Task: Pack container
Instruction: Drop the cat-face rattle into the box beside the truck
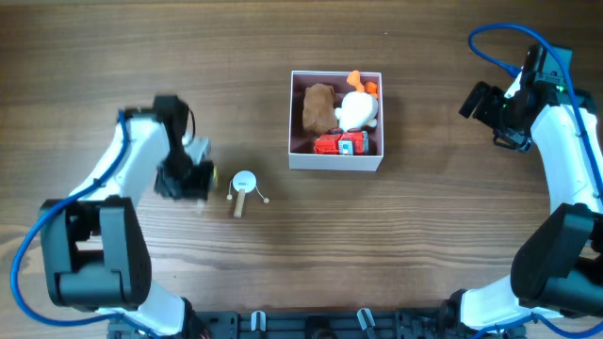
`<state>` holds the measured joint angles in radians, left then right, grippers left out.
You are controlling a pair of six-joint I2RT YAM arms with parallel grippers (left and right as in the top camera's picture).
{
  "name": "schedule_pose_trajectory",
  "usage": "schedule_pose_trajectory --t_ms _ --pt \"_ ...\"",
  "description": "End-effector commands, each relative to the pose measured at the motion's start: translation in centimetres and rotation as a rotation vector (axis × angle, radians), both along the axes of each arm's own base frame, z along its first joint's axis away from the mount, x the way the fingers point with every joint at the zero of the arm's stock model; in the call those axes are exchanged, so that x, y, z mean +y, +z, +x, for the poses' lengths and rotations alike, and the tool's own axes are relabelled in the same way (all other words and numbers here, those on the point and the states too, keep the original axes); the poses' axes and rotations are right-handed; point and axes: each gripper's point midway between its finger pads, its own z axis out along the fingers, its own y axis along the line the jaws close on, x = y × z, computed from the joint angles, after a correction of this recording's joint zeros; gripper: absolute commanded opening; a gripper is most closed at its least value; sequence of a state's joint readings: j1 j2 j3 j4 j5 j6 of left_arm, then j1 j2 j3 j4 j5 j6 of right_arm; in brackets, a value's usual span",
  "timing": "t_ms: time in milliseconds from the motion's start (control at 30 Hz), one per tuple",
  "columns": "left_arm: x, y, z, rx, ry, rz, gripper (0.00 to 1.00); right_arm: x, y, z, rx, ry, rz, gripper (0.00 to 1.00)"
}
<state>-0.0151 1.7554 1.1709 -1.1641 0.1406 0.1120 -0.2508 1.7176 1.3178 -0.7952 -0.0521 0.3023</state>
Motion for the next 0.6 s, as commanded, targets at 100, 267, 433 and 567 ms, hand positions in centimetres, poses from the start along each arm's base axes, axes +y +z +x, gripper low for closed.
schedule_pose_trajectory --t_ms 100,267,433,567 --pt "-9.7 12.9 8.3 -0.396 -0.142 -0.285 0.04 0.0 -0.2 0.0 0.001 -0.014 0.014 1.0" --pt "-16.6 15.3 11.8 -0.648 -0.34 -0.293 0.04 0.0 -0.2 0.0 0.001 -0.015 0.015 1.0" --pt "-21.7 13.2 12.8 -0.711 -0.452 -0.251 0.04 0.0 -0.2 0.0 0.001 -0.014 0.014 0.99" --pt "-23.1 8.9 12.5 -0.613 -0.468 -0.233 0.04 0.0 -0.2 0.0 0.001 -0.015 0.015 1.0"
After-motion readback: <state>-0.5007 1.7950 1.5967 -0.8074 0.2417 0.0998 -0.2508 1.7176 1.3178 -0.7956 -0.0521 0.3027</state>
